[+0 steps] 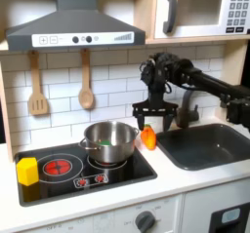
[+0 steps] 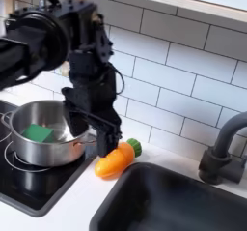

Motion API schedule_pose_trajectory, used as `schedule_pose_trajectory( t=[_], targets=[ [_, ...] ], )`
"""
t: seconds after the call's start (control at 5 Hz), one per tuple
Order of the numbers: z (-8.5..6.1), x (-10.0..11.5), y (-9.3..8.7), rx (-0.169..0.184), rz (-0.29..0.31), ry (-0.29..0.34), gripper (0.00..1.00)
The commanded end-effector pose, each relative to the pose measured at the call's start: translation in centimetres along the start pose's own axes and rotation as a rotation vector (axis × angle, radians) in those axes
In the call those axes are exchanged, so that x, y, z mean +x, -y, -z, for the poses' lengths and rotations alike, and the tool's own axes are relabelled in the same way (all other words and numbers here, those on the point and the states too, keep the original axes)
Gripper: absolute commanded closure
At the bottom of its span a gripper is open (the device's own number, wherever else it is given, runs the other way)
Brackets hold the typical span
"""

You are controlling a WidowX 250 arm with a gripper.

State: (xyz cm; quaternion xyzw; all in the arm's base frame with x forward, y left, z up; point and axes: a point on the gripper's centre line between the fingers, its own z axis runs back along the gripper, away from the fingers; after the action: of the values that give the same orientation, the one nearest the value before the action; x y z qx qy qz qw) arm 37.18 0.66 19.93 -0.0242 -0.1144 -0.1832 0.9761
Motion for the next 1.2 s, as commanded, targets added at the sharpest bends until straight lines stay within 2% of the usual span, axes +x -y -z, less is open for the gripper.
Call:
schedule_pose_trajectory(
  t=[0.0,0.2,0.6,0.8,1.0],
  targets=[
    [0.8,1.3,0.3,0.000,-0.010,-0.056,0.00],
    [1.3,1.3,0.0,0.006,-0.025,-0.092,0.00],
    [1.8,1.2,-0.2,-0.012,-0.041,-0.165,0.00],
    [1.8,1.0,-0.4,-0.025,-0.036,-0.190,0.00],
    [1.9,0.6,-0.2,-0.039,0.013,-0.172,0.00]
  ],
)
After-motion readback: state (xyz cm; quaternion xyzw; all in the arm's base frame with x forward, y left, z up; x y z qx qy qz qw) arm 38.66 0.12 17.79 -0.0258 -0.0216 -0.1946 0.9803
